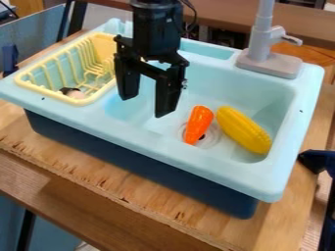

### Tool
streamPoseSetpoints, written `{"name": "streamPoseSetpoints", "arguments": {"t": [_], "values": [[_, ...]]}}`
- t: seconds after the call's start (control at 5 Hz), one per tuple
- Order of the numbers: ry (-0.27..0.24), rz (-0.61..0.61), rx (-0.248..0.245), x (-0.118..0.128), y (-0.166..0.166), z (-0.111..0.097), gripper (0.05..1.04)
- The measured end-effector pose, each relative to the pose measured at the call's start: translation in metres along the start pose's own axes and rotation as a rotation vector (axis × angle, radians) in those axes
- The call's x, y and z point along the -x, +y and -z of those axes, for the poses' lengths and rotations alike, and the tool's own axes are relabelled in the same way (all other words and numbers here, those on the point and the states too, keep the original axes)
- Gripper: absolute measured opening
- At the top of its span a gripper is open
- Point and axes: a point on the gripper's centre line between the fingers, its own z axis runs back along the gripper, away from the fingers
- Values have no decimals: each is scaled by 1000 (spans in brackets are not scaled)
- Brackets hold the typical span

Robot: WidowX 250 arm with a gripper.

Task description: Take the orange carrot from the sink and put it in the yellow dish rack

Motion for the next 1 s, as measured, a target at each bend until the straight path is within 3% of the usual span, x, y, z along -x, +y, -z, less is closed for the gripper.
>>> {"name": "streamPoseSetpoints", "arguments": {"t": [0.4, 1.0], "values": [[-40, 25, 71, -38, -2, 14, 999], [20, -2, 86, -62, -18, 42, 999]]}}
